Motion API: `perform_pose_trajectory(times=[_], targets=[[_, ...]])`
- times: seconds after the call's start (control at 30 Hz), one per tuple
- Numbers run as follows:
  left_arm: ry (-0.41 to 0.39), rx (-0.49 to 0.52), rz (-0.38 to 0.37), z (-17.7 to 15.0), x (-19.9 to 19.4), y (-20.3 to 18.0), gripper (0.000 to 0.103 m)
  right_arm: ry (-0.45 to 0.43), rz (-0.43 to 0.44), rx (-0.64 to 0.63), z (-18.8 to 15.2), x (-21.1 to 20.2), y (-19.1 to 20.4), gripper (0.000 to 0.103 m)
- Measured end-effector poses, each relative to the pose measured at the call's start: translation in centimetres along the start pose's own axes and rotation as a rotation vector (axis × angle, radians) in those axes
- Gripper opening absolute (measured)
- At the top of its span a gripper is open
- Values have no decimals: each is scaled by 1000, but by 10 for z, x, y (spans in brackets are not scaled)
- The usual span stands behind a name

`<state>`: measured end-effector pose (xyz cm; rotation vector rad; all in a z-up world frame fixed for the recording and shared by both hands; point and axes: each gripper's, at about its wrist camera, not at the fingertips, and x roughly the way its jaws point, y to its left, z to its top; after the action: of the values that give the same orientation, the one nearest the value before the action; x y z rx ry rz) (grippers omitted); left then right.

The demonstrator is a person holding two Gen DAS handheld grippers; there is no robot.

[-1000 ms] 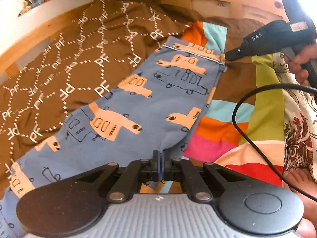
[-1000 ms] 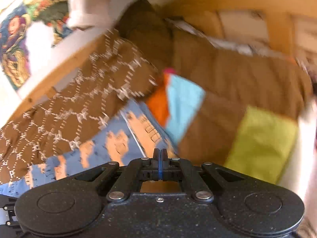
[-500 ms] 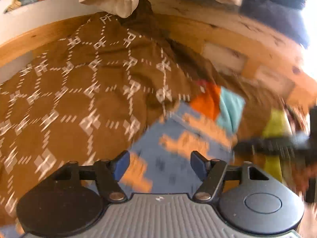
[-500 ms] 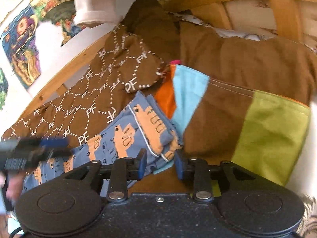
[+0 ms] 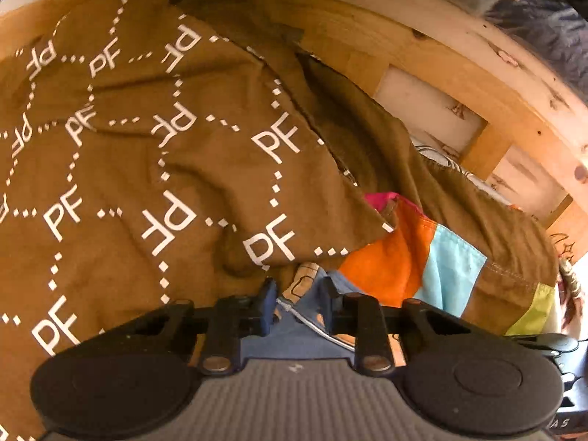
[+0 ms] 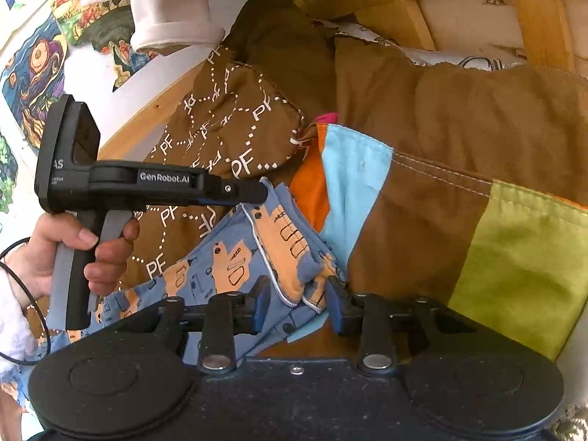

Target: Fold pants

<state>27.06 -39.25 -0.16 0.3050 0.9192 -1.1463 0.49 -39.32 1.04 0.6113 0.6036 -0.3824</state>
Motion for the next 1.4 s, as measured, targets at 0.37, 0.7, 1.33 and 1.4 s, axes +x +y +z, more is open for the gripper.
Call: perform_pose_trajectory(times=[0.37,0.7,1.33,1.4], targets=[[-29,23,46,9,-11,-19,19,-31,-5,49,-5,-9,1,32],[-32,48,60,6,-7,-22,19,-46,-30,4,2,-1,3,27],[44,146,152,6,5,-30,64,11,-71,-40,3,-11,-1,43],[81,129,134,7,12,-22,65,32,-60,-16,3,-6,-3,43]])
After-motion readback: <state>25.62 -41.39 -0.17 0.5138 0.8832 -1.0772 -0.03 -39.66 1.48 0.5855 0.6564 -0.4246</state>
